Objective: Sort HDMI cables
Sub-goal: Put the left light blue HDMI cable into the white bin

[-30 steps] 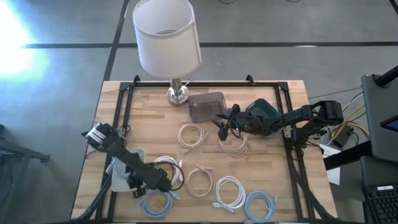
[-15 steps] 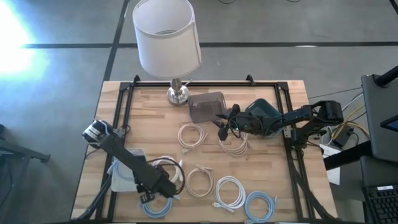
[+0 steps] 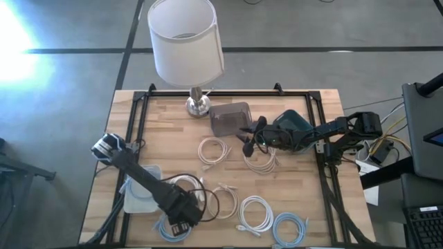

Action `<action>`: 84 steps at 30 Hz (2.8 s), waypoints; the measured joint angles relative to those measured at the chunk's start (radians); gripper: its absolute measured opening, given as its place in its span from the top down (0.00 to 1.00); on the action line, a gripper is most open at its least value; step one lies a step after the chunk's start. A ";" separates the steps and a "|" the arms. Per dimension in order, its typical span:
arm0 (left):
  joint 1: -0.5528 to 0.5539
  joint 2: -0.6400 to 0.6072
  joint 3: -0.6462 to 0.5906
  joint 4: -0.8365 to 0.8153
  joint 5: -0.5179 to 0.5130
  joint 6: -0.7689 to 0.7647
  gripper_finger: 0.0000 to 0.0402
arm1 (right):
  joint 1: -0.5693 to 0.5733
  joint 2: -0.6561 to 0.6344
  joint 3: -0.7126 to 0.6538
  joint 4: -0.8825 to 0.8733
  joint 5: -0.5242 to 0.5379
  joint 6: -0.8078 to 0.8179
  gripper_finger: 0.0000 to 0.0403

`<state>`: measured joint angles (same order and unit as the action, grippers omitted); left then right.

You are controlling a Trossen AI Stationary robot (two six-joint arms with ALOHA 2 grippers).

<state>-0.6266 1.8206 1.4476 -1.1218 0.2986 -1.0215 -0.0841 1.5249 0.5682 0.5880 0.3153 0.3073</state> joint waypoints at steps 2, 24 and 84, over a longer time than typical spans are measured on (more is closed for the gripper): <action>-0.001 0.000 -0.066 0.084 0.045 -0.002 0.70 | 0.001 0.000 0.000 0.000 -0.011 0.000 0.54; -0.002 0.000 -0.239 0.160 0.017 0.030 0.70 | 0.003 0.000 0.000 0.002 -0.010 0.007 0.54; -0.003 -0.009 0.135 -0.403 -0.413 0.073 0.87 | 0.003 0.001 0.001 0.008 -0.009 0.007 0.54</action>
<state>-0.6300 1.8114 1.5821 -1.5247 -0.1140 -0.9483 -0.0811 1.5261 0.5690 0.5964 0.3061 0.3145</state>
